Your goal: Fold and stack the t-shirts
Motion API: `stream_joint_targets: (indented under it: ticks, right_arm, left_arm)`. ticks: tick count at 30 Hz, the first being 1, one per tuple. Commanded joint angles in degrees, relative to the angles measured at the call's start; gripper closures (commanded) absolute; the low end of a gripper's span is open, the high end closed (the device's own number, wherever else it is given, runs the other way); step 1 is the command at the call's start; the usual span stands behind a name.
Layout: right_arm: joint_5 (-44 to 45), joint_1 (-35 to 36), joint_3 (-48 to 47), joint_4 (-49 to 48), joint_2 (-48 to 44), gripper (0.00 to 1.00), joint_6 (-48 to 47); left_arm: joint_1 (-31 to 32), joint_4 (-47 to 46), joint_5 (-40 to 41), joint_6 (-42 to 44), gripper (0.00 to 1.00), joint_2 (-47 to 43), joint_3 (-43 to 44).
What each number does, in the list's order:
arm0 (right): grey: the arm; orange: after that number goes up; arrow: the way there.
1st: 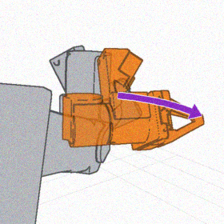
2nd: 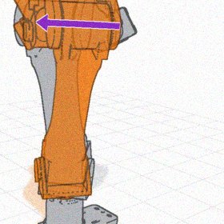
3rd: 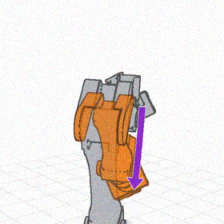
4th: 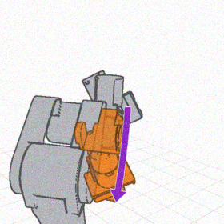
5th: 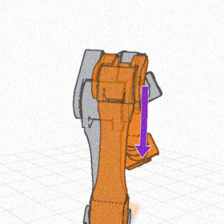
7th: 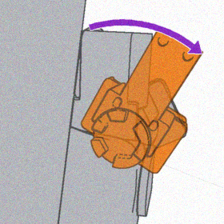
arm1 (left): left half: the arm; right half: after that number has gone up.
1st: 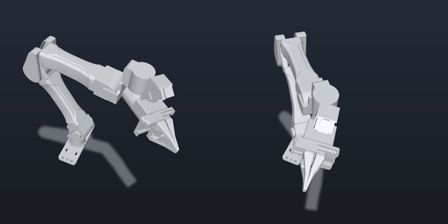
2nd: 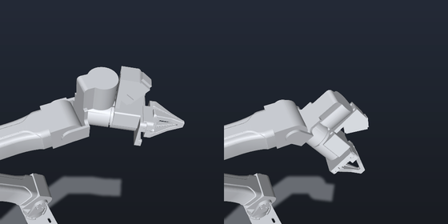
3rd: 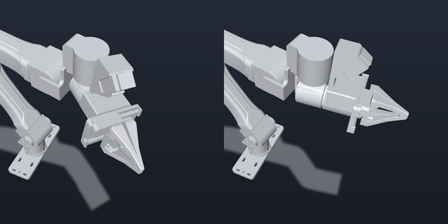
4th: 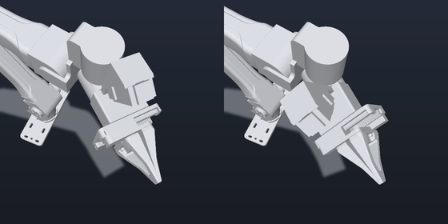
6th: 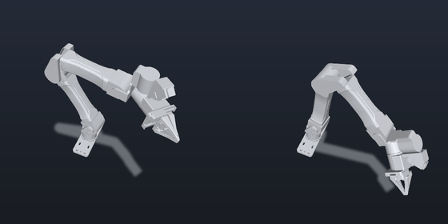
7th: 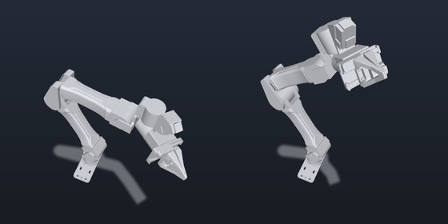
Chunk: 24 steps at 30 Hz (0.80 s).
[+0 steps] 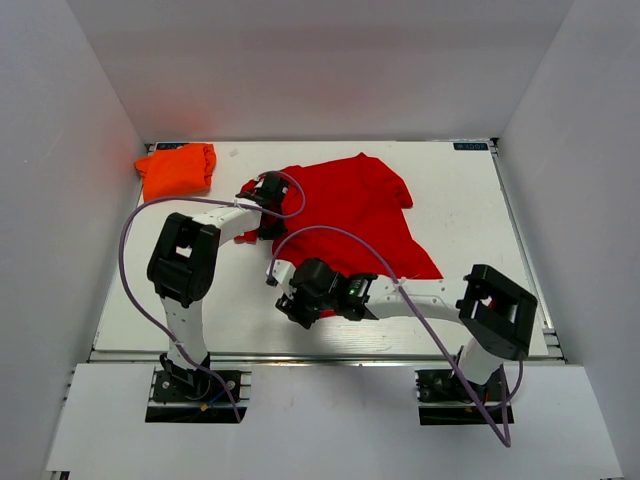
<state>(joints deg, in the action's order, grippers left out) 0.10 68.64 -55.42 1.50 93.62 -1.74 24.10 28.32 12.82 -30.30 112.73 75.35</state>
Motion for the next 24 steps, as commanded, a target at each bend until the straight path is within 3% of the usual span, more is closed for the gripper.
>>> stream_joint_targets:
  ticks: [1,4,14,15,16,17,18,24]
  right_arm:
    - [3.15,0.53,-3.2,-2.29,1.47,0.44,-4.33]
    - [6.31,0.7,-4.34,-1.59,4.36,0.51,-4.59]
    - [6.67,1.14,-2.68,0.35,4.55,0.53,-4.68]
    - [8.41,1.32,-2.5,0.17,4.72,0.58,-4.5]
    - [9.82,1.41,-2.59,-0.35,4.64,0.78,-3.81]
    - [10.18,1.49,-2.42,-0.27,4.29,0.93,-3.89]
    - [11.14,1.58,-2.33,-0.53,3.76,1.0,-3.37]
    - [4.92,2.37,1.09,-0.44,-4.39,1.0,-0.9]
  left_arm:
    - [-0.81,4.82,1.16,1.3,1.0,-0.05,-3.19]
    - [-0.81,4.82,1.16,1.3,1.0,0.47,-3.19]
    - [-0.81,5.35,1.68,1.83,1.0,0.48,-2.67]
    - [-0.81,5.35,1.68,1.83,1.0,0.48,-2.67]
    - [-0.81,5.35,1.68,1.83,1.0,0.48,-2.67]
    - [-0.81,5.35,1.68,1.83,1.0,0.48,-2.67]
    - [-0.81,5.35,1.68,1.83,1.0,0.48,-2.67]
    - [-0.81,5.87,2.21,1.31,1.0,1.0,-1.53]
